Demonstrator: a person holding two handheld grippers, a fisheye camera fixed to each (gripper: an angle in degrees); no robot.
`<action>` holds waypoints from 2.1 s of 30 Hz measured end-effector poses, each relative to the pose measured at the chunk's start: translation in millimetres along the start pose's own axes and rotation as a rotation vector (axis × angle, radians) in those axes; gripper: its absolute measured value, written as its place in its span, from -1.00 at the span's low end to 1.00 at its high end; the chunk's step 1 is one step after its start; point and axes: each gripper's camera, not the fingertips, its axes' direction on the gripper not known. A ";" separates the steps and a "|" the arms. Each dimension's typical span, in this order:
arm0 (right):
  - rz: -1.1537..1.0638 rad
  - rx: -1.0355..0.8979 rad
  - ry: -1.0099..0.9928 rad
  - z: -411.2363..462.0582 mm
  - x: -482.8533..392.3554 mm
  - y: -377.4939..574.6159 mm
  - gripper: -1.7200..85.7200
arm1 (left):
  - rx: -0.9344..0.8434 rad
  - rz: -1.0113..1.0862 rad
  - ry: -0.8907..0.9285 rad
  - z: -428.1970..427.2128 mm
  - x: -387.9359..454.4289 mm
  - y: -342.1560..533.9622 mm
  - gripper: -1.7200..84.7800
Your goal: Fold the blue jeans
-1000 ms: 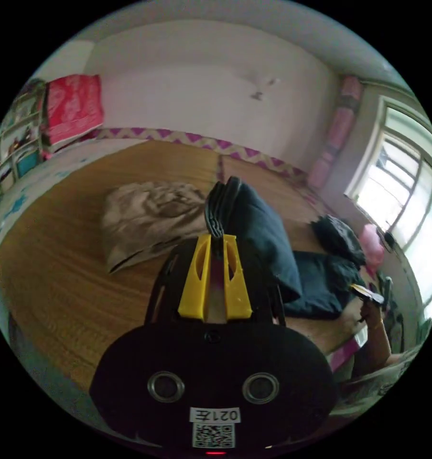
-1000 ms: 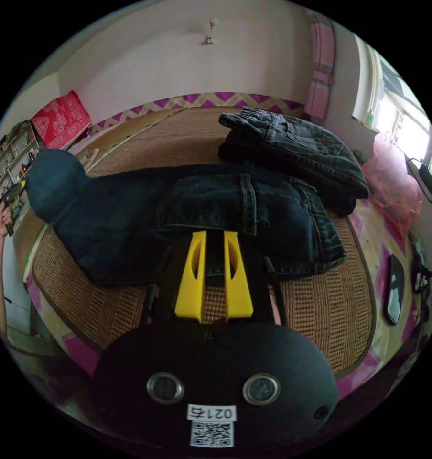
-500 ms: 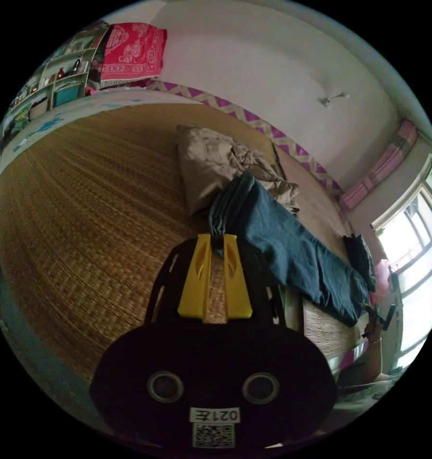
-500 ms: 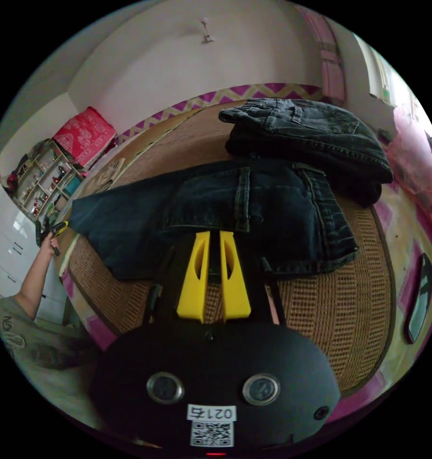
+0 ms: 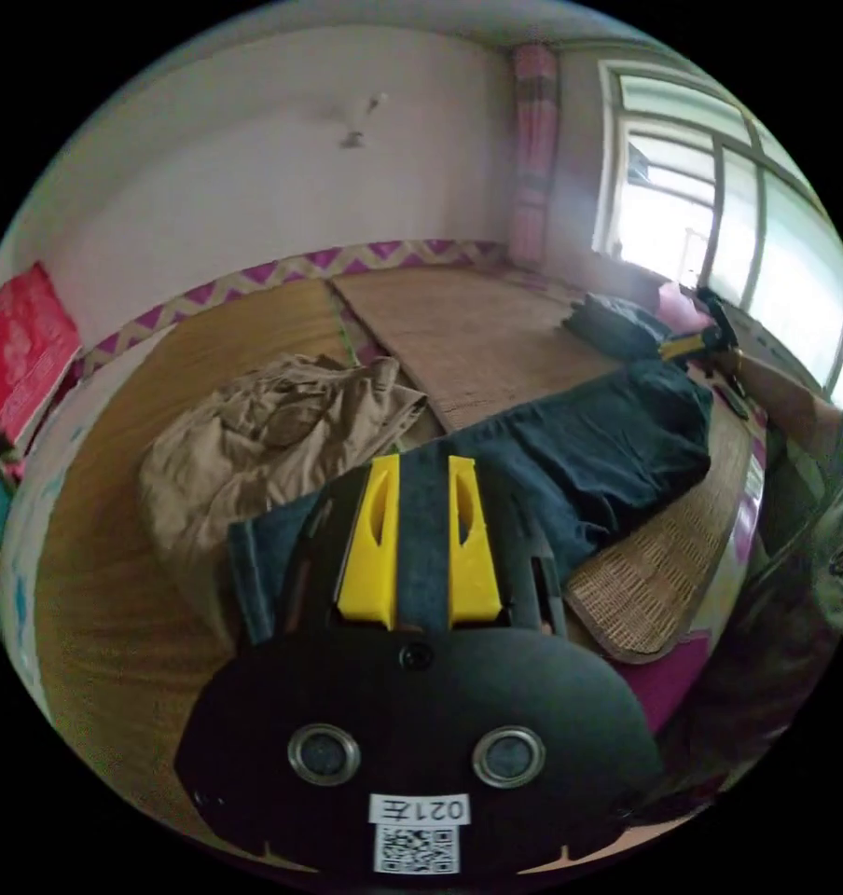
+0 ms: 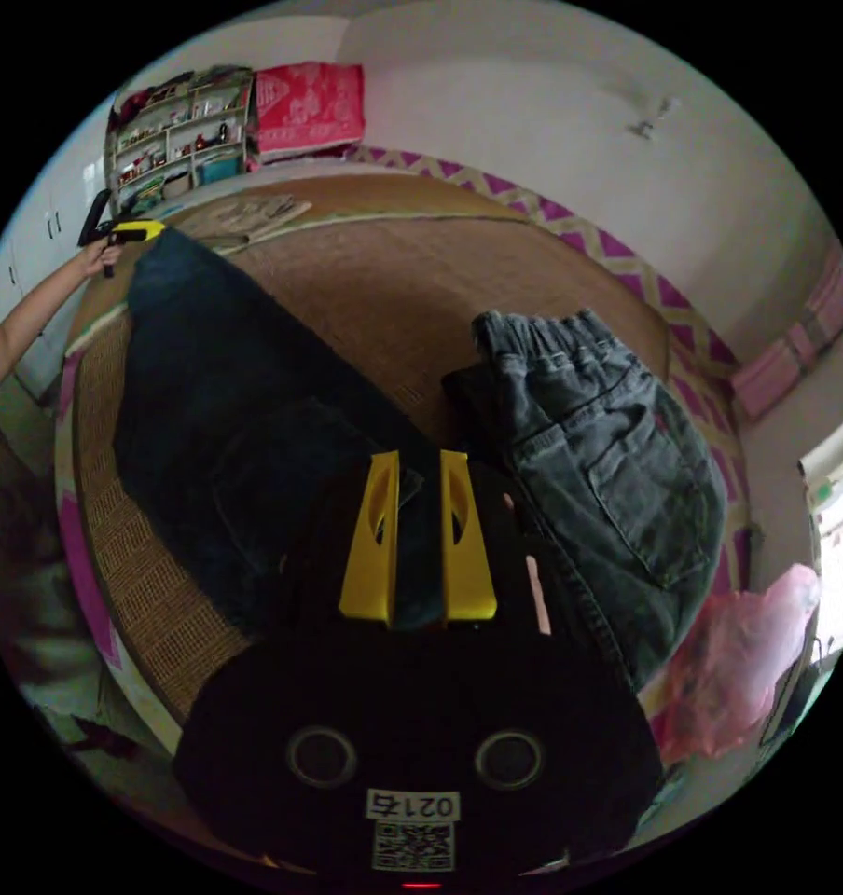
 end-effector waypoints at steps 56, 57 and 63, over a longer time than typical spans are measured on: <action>0.254 0.126 -0.136 -244.8 -113.1 280.2 -0.98 | 0.007 -0.425 -0.158 -129.1 41.1 288.5 -0.91; 0.255 0.042 -0.090 -226.2 -112.9 279.5 -0.98 | 0.031 -0.446 -0.171 -130.1 40.9 293.8 -0.94; 0.295 0.081 -0.017 -235.3 -108.2 281.4 -0.98 | 0.029 -0.434 -0.179 -139.8 48.4 301.9 -0.98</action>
